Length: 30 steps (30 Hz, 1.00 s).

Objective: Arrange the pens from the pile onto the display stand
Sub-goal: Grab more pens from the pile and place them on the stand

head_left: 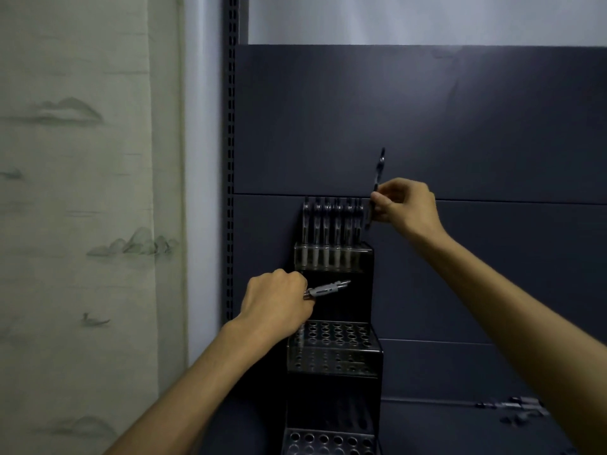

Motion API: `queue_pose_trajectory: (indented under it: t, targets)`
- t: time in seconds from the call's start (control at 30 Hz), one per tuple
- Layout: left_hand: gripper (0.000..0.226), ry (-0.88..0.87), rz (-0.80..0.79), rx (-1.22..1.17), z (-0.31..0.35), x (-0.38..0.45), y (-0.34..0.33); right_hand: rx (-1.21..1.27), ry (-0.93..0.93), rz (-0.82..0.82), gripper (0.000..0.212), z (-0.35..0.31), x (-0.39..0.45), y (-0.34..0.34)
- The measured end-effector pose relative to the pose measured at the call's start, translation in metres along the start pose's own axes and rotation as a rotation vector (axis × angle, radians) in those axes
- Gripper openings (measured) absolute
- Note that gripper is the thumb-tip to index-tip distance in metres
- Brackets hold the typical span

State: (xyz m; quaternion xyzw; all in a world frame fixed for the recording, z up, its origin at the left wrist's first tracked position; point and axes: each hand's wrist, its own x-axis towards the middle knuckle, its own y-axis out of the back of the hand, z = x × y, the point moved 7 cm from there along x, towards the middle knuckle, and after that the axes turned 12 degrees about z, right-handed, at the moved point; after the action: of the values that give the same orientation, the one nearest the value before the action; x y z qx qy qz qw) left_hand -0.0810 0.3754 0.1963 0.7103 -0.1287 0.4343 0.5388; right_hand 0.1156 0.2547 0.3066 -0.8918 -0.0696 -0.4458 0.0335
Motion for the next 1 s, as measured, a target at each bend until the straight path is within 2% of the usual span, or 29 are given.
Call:
queue_pose_trajectory:
  t: [0.63, 1.0]
  targets:
    - [0.018, 0.001, 0.017, -0.005, -0.009, 0.008, -0.005, -0.217, 0.036, -0.023, 0.017, 0.018, -0.005, -0.019]
    - [0.018, 0.007, 0.015, -0.009, -0.013, 0.009, -0.007, -0.517, 0.102, -0.200, 0.020, 0.017, -0.029, -0.027]
